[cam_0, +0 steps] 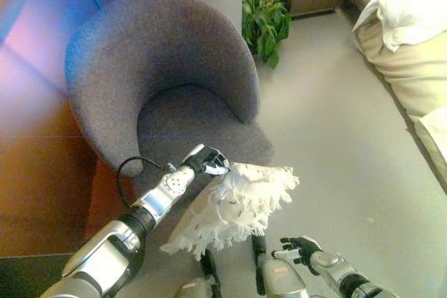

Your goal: Pick up the pillow and put it on the sofa.

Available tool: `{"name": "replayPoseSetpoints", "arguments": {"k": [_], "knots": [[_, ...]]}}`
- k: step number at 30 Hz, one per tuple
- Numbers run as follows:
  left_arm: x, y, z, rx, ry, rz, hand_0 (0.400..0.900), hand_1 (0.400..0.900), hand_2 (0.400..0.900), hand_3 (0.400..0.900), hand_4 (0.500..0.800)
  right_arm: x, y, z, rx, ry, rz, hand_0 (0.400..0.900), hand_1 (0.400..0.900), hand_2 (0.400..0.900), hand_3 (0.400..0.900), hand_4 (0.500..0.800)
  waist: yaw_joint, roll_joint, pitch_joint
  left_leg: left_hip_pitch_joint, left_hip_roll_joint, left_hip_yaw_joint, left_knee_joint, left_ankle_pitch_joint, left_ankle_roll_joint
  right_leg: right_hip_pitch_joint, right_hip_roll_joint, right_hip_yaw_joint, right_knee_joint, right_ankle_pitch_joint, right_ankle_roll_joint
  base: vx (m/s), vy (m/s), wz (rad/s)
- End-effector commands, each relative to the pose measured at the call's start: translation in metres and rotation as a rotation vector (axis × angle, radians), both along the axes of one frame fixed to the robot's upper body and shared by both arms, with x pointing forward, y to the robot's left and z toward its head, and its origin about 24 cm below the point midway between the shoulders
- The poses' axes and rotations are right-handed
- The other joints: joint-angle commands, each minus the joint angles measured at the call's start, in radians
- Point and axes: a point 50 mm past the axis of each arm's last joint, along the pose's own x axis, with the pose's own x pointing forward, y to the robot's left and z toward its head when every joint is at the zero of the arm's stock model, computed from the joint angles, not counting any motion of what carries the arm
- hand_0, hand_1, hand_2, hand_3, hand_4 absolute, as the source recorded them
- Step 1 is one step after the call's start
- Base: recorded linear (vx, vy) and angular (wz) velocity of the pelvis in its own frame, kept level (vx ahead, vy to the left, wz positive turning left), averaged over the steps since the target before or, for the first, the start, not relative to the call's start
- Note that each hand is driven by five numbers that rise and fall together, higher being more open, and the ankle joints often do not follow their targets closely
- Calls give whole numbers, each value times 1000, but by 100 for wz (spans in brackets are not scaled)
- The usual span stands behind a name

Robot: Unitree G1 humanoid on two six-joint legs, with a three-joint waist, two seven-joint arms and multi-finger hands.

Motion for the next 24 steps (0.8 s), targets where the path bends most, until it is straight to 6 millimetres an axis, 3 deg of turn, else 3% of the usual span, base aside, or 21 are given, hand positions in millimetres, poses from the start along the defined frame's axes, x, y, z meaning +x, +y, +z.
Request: {"name": "replayPoseSetpoints", "arguments": {"k": [1,6,12,17,20,24], "knots": [[29,0,101,-249,-309,15,400,400,400,400,500,-41,-15,-14,-46,143,17,900,900,900,900,800,51,-29,-143,-30,1,-64,125,-120,-20,42,-65,19,106,-170,90,95,23,6],[32,16,128,-340,-324,64,400,400,400,400,500,-51,-19,-16,-50,175,10,900,900,900,900,800,62,-23,-176,-9,-3,-77,108,-117,-21,70,-63,8,93,-174,90,88,9,4],[41,51,167,-450,-373,180,400,400,400,400,500,-65,-26,-18,-55,215,-7,900,900,900,900,800,64,-11,-209,6,-8,-83,86,-109,-24,89,-59,-3,82,-178,91,81,6,3],[45,84,186,-432,-412,287,400,400,400,400,500,-77,-29,-21,-55,243,-36,900,900,900,900,800,66,-2,-223,14,-15,-87,78,-111,-21,99,-58,-10,77,-181,91,70,2,3],[45,122,198,-396,-424,404,400,400,400,400,500,-88,-34,-22,-60,265,-64,900,900,900,900,800,67,8,-233,17,-23,-88,77,-116,-17,105,-57,-10,72,-184,92,80,10,3],[43,151,207,-429,-435,517,400,400,400,400,500,-96,-38,-23,-67,278,-81,900,900,900,900,800,65,13,-237,20,-28,-87,67,-115,-14,108,-53,-8,64,-182,95,64,7,3]]}}
